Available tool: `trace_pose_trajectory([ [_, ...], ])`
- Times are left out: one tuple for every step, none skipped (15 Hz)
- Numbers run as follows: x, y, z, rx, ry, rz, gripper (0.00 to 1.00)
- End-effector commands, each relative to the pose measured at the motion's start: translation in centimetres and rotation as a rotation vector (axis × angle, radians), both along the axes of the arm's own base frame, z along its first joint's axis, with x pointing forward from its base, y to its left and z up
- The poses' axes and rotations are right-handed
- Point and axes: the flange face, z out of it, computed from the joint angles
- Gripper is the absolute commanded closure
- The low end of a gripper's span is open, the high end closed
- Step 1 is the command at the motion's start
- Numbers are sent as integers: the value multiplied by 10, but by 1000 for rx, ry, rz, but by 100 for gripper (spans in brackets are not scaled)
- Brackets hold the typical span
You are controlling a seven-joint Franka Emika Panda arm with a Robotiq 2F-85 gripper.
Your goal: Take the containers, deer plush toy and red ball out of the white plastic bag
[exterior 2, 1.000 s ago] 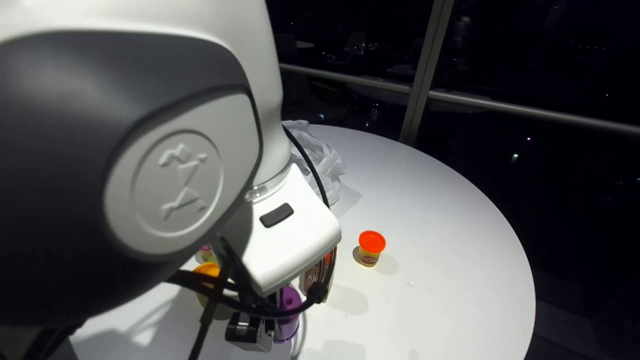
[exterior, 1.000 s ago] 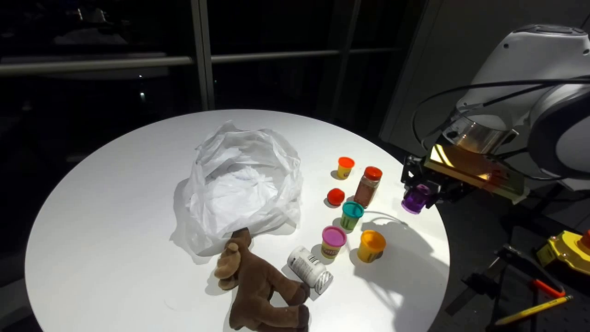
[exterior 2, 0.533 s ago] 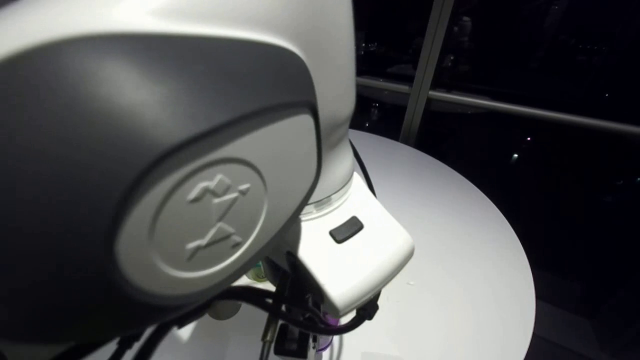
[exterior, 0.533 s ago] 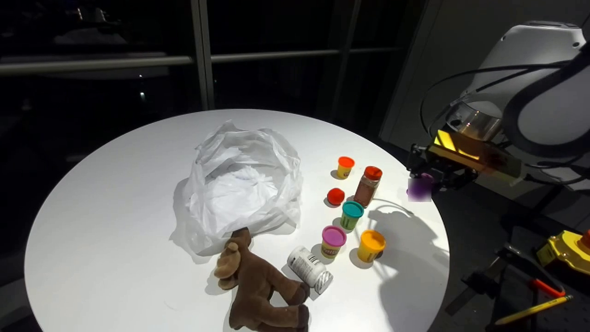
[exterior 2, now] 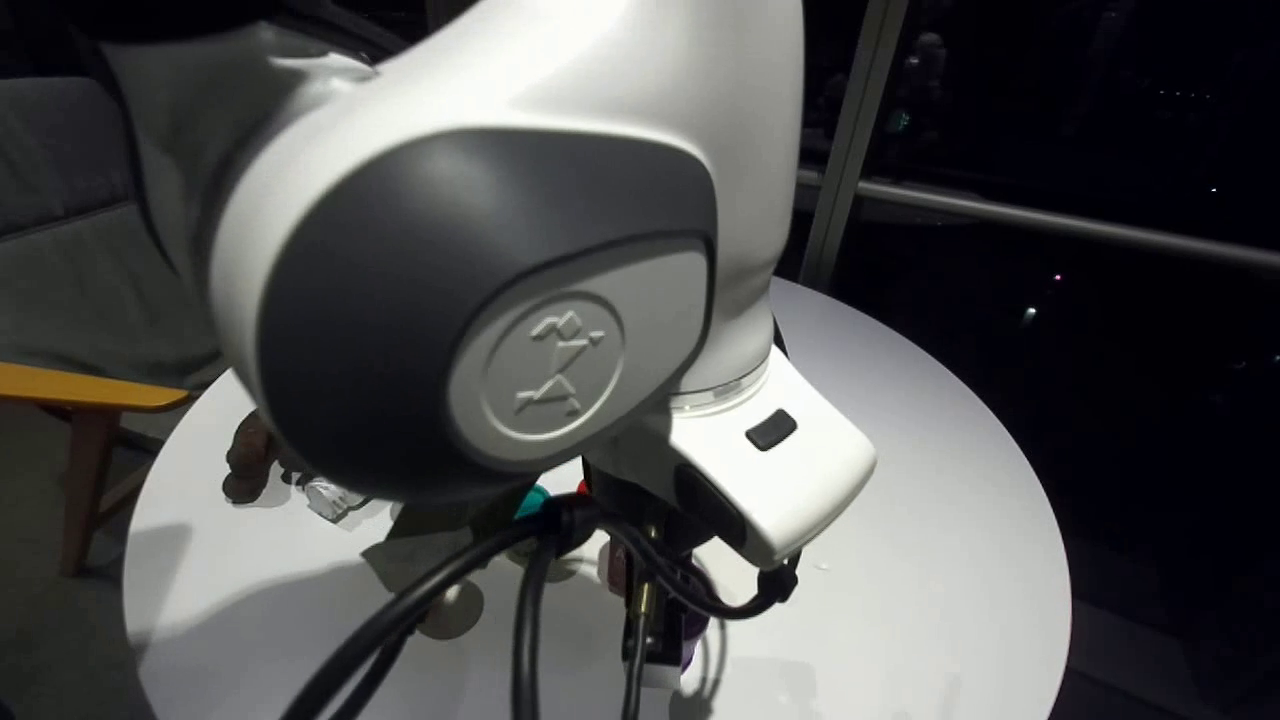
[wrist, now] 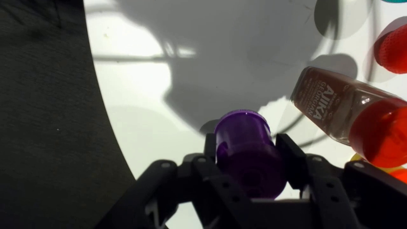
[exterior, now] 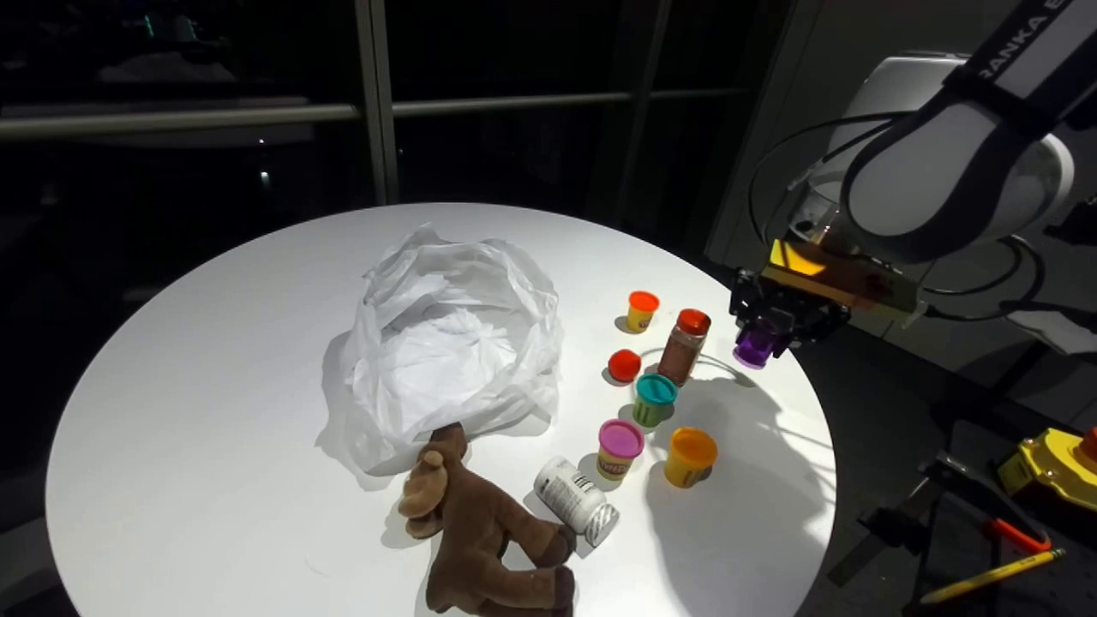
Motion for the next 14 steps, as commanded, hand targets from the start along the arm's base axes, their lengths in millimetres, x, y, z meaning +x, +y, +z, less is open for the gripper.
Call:
trace_pose_trajectory([
  [16, -1, -20, -46, 55, 64, 75],
  [18, 1, -27, -59, 72, 79, 75],
  [20, 1, -34, -68, 87, 92, 75],
  [21, 3, -42, -77, 100, 101, 75],
  [22, 8, -47, -82, 109, 113, 75],
  [24, 12, -53, -85, 116, 122, 75],
  [26, 14, -59, -91, 121, 129, 75],
  [27, 17, -64, -95, 125, 135, 75],
  [29, 20, -67, -96, 125, 140, 75],
  [30, 22, -65, -97, 116, 142, 75],
  [30, 23, -64, -100, 106, 138, 25],
  [29, 25, -61, -99, 94, 133, 24],
  [25, 26, -58, -96, 85, 125, 19],
  [19, 26, -53, -95, 74, 114, 11],
])
